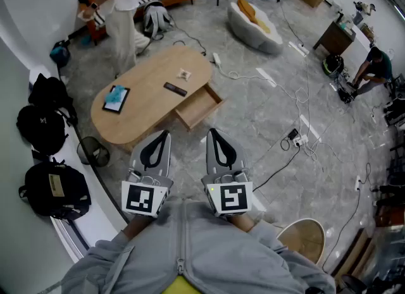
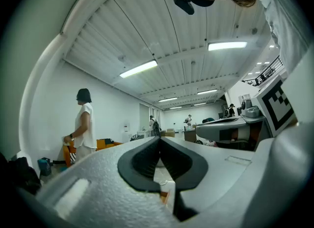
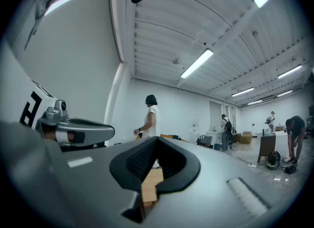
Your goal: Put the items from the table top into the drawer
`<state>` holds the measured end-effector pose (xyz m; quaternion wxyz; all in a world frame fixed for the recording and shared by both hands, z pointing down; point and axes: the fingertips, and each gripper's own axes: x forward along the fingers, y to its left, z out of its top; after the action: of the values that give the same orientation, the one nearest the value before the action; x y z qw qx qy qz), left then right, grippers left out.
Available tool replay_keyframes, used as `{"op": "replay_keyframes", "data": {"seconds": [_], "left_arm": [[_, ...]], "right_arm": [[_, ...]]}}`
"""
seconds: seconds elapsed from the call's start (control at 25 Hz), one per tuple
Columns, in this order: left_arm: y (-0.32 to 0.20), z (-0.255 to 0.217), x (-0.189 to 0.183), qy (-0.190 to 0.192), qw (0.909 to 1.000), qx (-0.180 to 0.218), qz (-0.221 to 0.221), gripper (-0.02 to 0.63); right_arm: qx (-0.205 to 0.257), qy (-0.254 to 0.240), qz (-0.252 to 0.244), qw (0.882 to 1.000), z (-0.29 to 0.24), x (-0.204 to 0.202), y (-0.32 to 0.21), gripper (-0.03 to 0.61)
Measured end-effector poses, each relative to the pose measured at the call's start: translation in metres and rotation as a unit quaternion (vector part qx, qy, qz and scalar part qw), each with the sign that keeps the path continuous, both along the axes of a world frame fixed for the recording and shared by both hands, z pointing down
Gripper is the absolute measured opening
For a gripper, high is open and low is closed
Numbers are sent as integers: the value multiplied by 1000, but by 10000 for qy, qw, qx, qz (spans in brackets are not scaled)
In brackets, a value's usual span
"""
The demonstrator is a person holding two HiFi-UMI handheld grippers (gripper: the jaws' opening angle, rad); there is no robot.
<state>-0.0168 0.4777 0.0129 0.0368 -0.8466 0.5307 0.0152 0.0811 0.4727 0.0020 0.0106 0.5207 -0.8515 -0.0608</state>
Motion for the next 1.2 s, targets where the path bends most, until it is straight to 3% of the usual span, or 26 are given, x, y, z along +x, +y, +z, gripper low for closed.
{"op": "replay_keyframes", "data": {"seconds": [0.4, 0.68, 0.92, 1.2], "left_arm": [[-10, 4, 25, -69, 9999, -62, -139, 2], [-38, 13, 29, -72, 9999, 21, -119, 3], [-94, 24, 15, 1, 9999, 54, -123, 3], [-195, 46, -23, 14, 10000, 21, 20, 3]], "right_arm": [[-25, -19, -61, 10000, 8, 36, -12, 0], [4, -91, -261, 9996, 18, 35, -34, 0], [-41, 29, -323, 9995, 34, 22, -90, 0], [-66, 140, -340, 9993, 56, -20, -194, 0]]}}
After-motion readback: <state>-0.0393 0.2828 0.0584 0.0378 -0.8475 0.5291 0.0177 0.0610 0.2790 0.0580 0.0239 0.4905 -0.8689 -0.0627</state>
